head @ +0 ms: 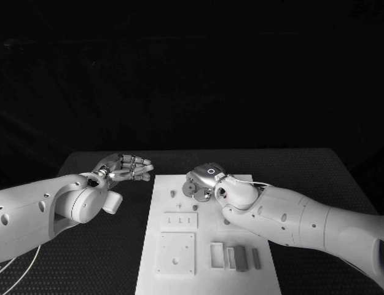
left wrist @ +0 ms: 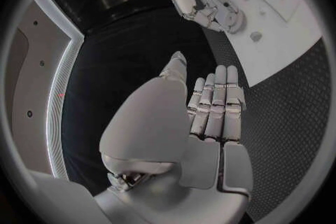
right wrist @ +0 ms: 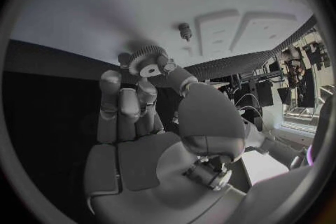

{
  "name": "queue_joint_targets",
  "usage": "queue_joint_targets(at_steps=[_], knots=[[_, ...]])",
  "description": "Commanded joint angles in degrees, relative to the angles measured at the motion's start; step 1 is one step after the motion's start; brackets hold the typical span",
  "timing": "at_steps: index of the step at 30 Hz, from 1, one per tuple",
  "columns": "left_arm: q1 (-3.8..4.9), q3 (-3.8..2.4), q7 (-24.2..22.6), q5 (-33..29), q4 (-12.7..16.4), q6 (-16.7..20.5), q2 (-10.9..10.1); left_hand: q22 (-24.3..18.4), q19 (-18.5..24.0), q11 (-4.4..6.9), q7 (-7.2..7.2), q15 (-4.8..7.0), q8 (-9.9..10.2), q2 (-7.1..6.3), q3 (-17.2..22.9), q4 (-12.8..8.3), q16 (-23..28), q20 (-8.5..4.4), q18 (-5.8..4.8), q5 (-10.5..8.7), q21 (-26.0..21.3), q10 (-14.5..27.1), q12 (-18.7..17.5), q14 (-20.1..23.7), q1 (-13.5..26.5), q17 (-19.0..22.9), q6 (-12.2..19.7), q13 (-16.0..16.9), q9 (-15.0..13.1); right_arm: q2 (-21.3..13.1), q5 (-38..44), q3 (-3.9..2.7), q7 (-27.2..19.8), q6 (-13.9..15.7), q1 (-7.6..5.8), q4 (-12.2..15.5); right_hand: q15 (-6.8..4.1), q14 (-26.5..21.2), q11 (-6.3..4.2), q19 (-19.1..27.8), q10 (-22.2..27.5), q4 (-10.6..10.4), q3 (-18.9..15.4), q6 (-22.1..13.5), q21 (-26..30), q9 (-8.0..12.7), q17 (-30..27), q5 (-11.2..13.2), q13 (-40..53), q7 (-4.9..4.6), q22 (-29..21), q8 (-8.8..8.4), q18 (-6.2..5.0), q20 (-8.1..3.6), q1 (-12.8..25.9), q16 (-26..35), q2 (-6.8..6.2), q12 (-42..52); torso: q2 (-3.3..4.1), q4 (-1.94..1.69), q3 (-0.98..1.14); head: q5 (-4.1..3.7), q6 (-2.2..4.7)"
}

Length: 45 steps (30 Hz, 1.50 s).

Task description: Assemble the parts on the task board

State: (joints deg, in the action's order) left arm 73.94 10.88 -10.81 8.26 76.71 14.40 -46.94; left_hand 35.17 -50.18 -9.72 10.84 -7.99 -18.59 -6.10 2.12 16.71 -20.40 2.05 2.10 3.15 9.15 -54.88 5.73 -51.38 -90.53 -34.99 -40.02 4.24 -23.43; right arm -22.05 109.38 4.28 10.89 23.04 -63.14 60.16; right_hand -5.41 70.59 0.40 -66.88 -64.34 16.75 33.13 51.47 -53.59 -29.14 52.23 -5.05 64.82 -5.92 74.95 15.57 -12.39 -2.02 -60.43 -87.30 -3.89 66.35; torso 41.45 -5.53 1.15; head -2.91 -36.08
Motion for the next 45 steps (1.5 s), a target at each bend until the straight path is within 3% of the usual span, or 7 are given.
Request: queue_joint_targets(at_steps=[1,14,25,31,37,40,45], knots=[[0.05,-0.06,-0.6,-0.2,0.0,-0.8,0.2,0.0,-0.3,-0.08,0.53,0.07,0.4,0.01,-0.2,0.0,0.4,0.14,0.14,-0.28,-0.3,-0.1,-0.3,-0.4,0.5,-0.1,0.4,0.0,0.1,0.4,1.1,0.02,-0.1,0.3,0.03,-0.5,-0.22,0.8,0.04,0.0,0.5,-0.2,0.2,3.2,0.2,-1.2,-0.1,-0.2,-0.1,-0.93,0.5,0.39,-2.61,-0.38,-0.1,0.2,-0.37,-0.1,-0.02,-0.05,0.0,-0.07,0.01],[0.05,-0.06,-0.5,-0.2,0.0,-0.8,0.2,0.0,-0.3,-0.08,0.52,0.07,0.4,0.02,-0.2,0.0,0.4,0.14,0.14,-0.28,-0.3,-0.1,-0.3,-0.4,0.5,-0.1,0.4,0.0,0.1,1.3,-0.7,0.49,-1.5,-2.2,0.23,-2.0,-0.04,0.5,0.25,0.0,0.6,-0.3,0.3,2.5,0.5,-1.0,-0.6,-0.2,-0.3,-1.17,0.5,-0.15,-2.61,-0.35,0.0,0.4,-0.81,-0.1,0.04,-0.09,-0.04,0.14,-0.2],[0.05,-0.06,-0.5,-0.2,0.0,-0.8,0.3,0.0,-0.3,-0.09,0.53,0.07,0.4,0.01,-0.2,0.0,0.4,0.14,0.14,-0.28,-0.3,-0.1,-0.4,-0.4,0.6,-0.2,0.4,0.0,0.1,1.3,-2.2,0.72,-1.3,-2.9,0.26,-2.6,2.33,-1.0,2.76,0.1,2.3,-0.8,0.5,-5.3,1.2,1.5,-2.1,-0.2,-0.9,-3.8,0.4,-4.8,-2.61,0.07,0.8,0.7,-3.41,-0.1,-0.04,0.0,-0.1,0.18,-0.33],[0.05,-0.06,-0.5,-0.2,-0.1,-0.8,0.3,0.0,-0.3,-0.09,0.54,0.07,0.4,0.02,-0.2,0.0,0.5,0.14,0.13,-0.28,-0.3,-0.1,-0.4,-0.4,0.6,-0.2,0.4,0.0,0.1,0.8,-3.2,0.72,-1.7,-2.5,0.25,-1.9,2.74,-1.2,3.15,0.0,2.6,-1.6,0.6,-6.1,1.4,1.7,-2.1,-0.1,-1.1,-4.18,0.5,-5.13,-2.61,0.22,1.5,0.6,-3.86,0.2,-0.03,0.01,-0.01,0.22,-0.36],[0.05,-0.06,-0.4,-0.2,0.0,-0.9,0.1,0.0,-0.3,-0.1,0.54,0.06,0.4,0.02,-0.2,0.0,0.5,0.15,0.13,-0.28,-0.3,-0.1,-0.4,-0.4,0.6,-0.2,0.4,0.0,0.1,-1.6,-4.1,0.65,-2.0,-0.6,0.21,1.3,2.77,-1.1,3.18,-0.1,2.7,-2.6,0.7,-5.8,1.4,1.7,-1.9,-0.1,-1.2,-4.19,0.6,-4.9,-2.61,0.24,2.1,0.5,-4.21,0.5,-0.04,0.09,0.03,0.35,-0.34],[0.06,-0.06,-0.4,-0.2,0.2,-0.8,-0.1,0.0,-0.3,-0.11,0.55,0.06,0.4,0.02,-0.2,0.0,0.5,0.16,0.12,-0.28,-0.3,-0.1,-0.4,-0.4,0.7,-0.2,0.5,0.0,0.1,-3.1,-4.1,0.14,-2.1,1.1,0.02,3.2,2.72,-0.9,3.13,-0.2,2.7,-2.8,0.9,-5.3,1.4,1.7,-1.5,-0.1,-1.3,-4.14,0.6,-4.6,-2.61,0.16,2.1,0.4,-4.31,0.7,-0.04,0.3,0.04,0.44,-0.19],[0.06,-0.06,-0.3,-0.2,0.3,-0.7,-0.3,0.1,-0.3,-0.12,0.55,0.05,0.4,0.01,-0.3,0.0,0.5,0.16,0.12,-0.28,-0.4,0.0,-0.4,-0.4,0.7,-0.3,0.5,0.0,0.1,-5.8,-6.0,-1.82,-2.6,3.1,-0.52,6.5,2.57,-0.5,2.96,-0.4,2.5,-3.1,1.1,-4.6,1.3,1.6,-1.2,-0.1,-1.5,-3.96,0.7,-4.16,-2.61,0.02,2.0,0.2,-4.37,0.9,-0.04,0.36,0.1,0.41,0.1]])
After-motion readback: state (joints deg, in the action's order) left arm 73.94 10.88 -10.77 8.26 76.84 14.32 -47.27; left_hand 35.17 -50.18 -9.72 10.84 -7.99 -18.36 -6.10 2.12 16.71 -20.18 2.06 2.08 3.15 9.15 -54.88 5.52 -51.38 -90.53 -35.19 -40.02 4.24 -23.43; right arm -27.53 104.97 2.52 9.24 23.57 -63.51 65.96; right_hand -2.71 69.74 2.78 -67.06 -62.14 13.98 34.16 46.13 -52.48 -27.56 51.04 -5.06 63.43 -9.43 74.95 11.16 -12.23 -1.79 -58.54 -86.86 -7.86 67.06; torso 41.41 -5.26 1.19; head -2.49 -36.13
